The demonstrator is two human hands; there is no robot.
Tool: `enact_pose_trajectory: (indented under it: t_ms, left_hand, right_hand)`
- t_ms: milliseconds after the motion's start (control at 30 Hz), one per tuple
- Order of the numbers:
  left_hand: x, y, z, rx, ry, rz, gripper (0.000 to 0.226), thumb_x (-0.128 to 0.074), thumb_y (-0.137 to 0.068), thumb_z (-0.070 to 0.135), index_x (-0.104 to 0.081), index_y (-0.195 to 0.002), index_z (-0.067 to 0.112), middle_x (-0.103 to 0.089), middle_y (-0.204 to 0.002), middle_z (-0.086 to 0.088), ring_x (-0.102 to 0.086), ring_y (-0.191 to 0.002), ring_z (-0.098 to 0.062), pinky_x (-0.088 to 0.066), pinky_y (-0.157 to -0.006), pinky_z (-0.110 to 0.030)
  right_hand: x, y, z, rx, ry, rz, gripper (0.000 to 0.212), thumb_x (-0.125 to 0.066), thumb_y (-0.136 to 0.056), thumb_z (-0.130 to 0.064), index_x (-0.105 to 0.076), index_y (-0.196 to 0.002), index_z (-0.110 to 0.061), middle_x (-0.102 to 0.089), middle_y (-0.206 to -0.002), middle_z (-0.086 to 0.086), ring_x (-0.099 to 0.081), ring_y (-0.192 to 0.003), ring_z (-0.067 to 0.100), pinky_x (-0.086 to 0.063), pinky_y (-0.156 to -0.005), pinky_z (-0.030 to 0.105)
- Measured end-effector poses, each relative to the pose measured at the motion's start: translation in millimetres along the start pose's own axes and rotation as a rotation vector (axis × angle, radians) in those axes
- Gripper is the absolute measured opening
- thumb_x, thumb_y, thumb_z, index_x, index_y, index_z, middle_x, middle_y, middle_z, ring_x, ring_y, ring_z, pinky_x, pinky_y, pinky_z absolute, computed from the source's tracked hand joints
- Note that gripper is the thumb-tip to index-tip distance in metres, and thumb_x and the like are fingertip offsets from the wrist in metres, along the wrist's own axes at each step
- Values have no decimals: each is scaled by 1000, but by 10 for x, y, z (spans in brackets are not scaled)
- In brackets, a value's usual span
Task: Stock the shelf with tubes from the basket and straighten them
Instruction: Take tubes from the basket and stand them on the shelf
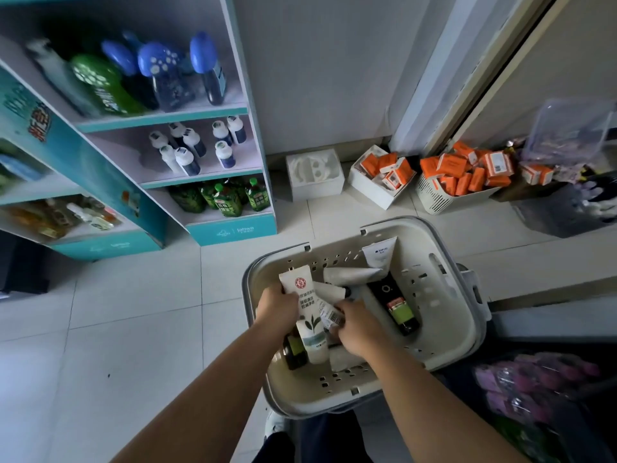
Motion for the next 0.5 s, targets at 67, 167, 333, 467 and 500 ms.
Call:
enact_pose_trajectory:
  t_ms: [67,167,333,467,500]
  left_hand:
    - [60,38,101,-25,48,-10,17,-48,-96,8,-60,-107,13,-69,-93,-4,-68,-82,-20,-54,-64,-30]
    - [215,138,263,-44,111,-19,12,-49,-96,8,-60,-97,12,-70,-94,-10,-70,-86,-26,-57,-77,-41]
    - [322,464,607,-139,138,-101,13,-49,-96,4,-59,-90,8,-69,-96,-20,-66,-86,-33,-54,-85,-47]
    - [248,826,858,-247,158,-221,15,-51,-96,5,-62,-104,8,-72,-94,-10,-69,-83,-25,-57,-71,-41]
    - [220,930,918,-275,164,-256,16,-51,-96,5,-63,-105,9,-72,-92,-8,-69,-81,-22,-55,-65,-35]
  right_hand:
    - [161,113,49,-44,-175,30,32,-64,-89,-25,-54,-120,-30,-63,-117,-9,-62,-101,13,-52,-77,31]
    - [357,311,42,-63,-546,19,36,-69,-83,-20,-51,-105,-41,-64,-110,-15,-61,-103,11,-50,-93,43]
    - [572,699,-200,27,-961,24,56,-63,-87,-6,-45,-131,-36,-63,-116,-9,-61,-102,11,-52,-90,37]
    - [710,1071,-348,112,-1244,86,61,-64,-87,3,-38,-127,-36,-63,-121,6,-70,-95,17,-58,-65,30]
    - [746,1162,-340,120,-1285,136,63,-68,-85,0,-37,-130,-31,-64,-121,7,-72,-94,17,-60,-66,35]
Point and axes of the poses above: each hand's wrist, its own y-axis away from the middle knuckle, its own x-axis out of the back of the hand, z = x × y, the point moved 7 cm from there along -y, towards the middle knuckle
